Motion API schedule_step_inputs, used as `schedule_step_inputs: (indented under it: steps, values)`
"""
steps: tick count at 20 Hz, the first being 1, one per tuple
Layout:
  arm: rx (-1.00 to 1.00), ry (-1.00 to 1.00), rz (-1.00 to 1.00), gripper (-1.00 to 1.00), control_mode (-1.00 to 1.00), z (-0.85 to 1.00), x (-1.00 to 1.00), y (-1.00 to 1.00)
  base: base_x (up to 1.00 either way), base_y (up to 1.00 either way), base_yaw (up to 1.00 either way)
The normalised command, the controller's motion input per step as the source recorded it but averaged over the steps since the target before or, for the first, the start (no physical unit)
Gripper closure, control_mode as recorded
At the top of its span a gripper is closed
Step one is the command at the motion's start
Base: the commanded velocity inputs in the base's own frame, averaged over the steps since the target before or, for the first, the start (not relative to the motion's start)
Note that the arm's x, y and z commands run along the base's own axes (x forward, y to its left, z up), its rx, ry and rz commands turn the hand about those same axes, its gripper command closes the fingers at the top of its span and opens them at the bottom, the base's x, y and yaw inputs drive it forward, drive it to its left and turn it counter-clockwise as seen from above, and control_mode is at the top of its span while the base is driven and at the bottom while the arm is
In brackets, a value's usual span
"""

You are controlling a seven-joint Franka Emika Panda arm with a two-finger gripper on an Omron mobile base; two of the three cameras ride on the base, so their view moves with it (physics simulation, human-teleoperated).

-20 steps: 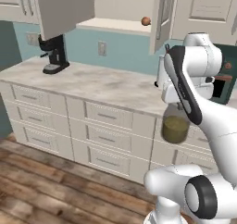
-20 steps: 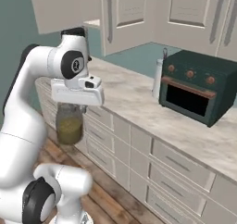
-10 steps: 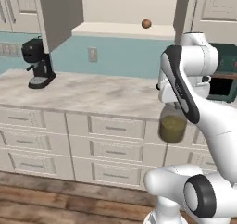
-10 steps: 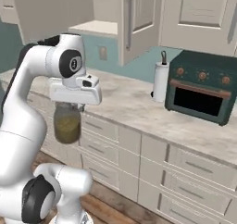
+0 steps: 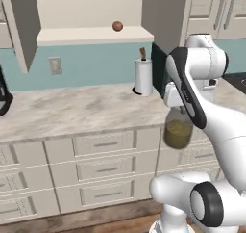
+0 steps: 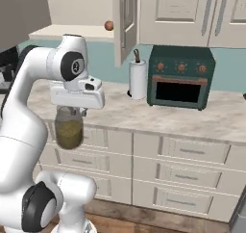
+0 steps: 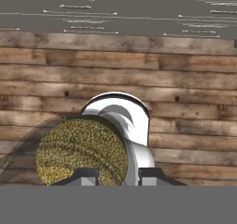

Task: Pick the jar and jar from the dining table and place them in the open cabinet. Close the cabinet after placing the objects.

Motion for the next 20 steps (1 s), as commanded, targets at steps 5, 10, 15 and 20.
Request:
schedule_step_inputs:
  steps: [5,10,15,20]
  values:
    - [0.00,0.00,0.00,1.00,1.00,0.00,0.00,0.00,0.16,0.62,-0.53]
    - [0.00,0.00,0.00,1.00,1.00,0.00,0.00,0.00,0.01,0.73,-0.40]
    - [0.00,0.00,0.00,1.00,1.00,0.00,0.00,0.00,0.14,0.44,-0.05]
    - [0.00,0.00,0.00,1.00,1.00,0.00,0.00,0.00,0.49,0.01,0.20]
